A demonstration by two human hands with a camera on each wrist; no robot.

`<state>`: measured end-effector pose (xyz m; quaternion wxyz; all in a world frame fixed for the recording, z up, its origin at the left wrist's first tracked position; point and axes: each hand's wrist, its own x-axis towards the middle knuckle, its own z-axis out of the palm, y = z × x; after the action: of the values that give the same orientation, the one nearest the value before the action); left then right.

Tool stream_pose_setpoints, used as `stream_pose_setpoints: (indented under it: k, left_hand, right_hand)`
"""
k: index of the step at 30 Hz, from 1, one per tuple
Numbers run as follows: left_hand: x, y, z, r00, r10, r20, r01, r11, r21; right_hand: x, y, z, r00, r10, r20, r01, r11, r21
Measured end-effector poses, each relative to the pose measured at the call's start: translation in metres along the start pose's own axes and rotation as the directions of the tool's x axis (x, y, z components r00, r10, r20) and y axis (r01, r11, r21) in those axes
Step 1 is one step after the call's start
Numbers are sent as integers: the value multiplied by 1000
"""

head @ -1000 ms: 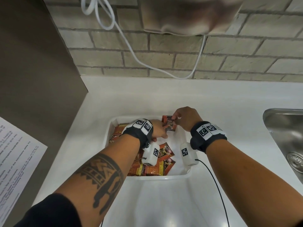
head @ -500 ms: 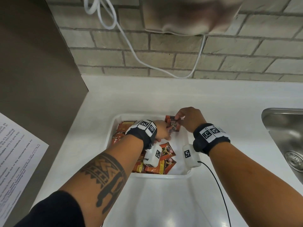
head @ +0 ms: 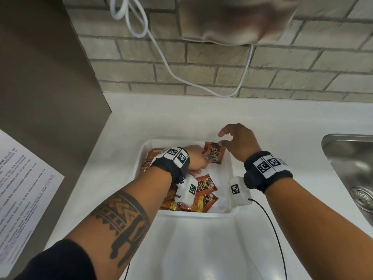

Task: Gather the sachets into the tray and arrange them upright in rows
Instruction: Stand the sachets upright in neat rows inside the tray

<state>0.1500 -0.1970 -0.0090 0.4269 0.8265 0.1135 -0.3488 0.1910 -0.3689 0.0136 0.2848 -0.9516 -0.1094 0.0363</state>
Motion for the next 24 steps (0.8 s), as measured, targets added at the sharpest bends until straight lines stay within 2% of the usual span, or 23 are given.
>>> stream_pose_setpoints:
  k: [2, 5, 8, 11, 13, 17, 20, 24]
  left_hand:
    - [-3, 0, -6, 996, 88, -22, -89, 994, -58]
    - [-11, -2, -13, 979, 196, -50, -202, 948, -248]
    - [-14, -4, -16, 956, 272, -107, -293, 890, -350]
    - [-16, -6, -18, 946, 298, -125, -323, 849, -418]
    - [-16, -7, -18, 942, 308, -131, -334, 835, -438]
    - [-17, -8, -16, 938, 312, -148, -344, 813, -469]
    - [-18, -7, -15, 938, 305, -166, -346, 797, -495]
    - [-19, -5, -15, 926, 319, -202, -378, 779, -500]
  right_hand:
    - [-7, -6, -6, 998, -42, 36, 39, 996, 80]
    - [-13, -13, -8, 984, -65, 169, 37, 986, 166]
    - [-17, -15, -17, 995, -22, 99, -4, 965, 262]
    - [-20, -14, -28, 998, 56, 15, -57, 927, 370]
    - [-22, -15, -30, 995, 99, 14, -95, 888, 450]
    - [-25, -17, -26, 994, 64, -87, 4, 784, 621]
    - [-28, -21, -23, 998, 38, -53, -2, 832, 555]
    - [-28, -26, -19, 998, -41, 47, 22, 933, 359]
